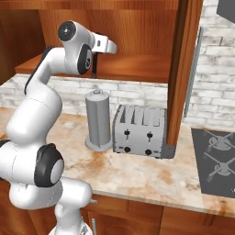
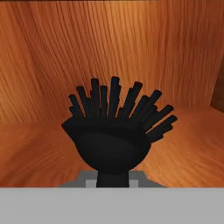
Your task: Pick up the dish brush and dish brush from the sink, and place them back in the cabinet, and close the cabinet doors.
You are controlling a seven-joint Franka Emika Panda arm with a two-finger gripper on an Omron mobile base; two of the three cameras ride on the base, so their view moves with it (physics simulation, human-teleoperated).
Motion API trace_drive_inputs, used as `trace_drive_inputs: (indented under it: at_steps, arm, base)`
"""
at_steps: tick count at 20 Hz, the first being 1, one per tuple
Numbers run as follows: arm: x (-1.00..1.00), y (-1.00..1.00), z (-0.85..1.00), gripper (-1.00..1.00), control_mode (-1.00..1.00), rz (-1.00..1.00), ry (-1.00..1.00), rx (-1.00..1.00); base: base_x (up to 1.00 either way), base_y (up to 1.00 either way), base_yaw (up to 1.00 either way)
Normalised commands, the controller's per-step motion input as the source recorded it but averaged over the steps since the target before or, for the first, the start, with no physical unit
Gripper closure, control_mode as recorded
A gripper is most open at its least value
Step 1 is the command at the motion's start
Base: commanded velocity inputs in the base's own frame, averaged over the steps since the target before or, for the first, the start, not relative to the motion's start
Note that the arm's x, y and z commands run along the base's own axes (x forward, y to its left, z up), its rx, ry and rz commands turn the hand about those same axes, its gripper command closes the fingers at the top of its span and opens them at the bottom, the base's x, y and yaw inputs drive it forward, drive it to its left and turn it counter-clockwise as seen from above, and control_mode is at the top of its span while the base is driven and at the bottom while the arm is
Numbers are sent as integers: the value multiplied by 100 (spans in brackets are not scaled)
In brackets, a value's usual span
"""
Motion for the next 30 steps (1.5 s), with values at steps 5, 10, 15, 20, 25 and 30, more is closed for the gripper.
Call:
trace_drive_inputs:
  at_steps: [5, 10, 15, 20, 25, 30]
  arm:
    - [54, 0, 0, 100, -100, 0, 0, 0]
    - [58, 0, 0, 100, -100, 0, 0, 0]
    - [60, 0, 0, 100, -100, 0, 0, 0]
    - [55, 0, 0, 100, -100, 0, 0, 0]
    - [23, 0, -24, 100, -100, 2, 0, 0]
    - [2, -1, -35, 100, -100, 3, -2, 0]
  base:
    - [0, 0, 0]
    - [0, 0, 0]
    - [0, 0, 0]
    - [0, 0, 0]
    - [0, 0, 0]
    - [0, 0, 0]
